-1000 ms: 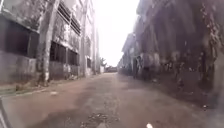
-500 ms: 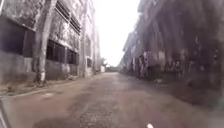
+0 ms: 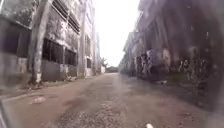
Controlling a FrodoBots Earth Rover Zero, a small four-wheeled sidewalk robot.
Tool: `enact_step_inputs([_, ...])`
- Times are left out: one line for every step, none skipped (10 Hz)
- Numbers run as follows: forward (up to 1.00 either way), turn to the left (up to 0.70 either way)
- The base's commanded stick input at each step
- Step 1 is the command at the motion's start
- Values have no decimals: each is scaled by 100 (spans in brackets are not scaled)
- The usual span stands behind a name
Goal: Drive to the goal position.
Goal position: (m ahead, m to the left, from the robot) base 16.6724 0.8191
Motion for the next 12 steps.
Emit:
enact_step_inputs([70,-8])
enact_step_inputs([70,0])
enact_step_inputs([70,0])
enact_step_inputs([70,0])
enact_step_inputs([70,0])
enact_step_inputs([70,0])
enact_step_inputs([70,0])
enact_step_inputs([70,0])
enact_step_inputs([70,0])
enact_step_inputs([70,0])
enact_step_inputs([70,0])
enact_step_inputs([70,-14])
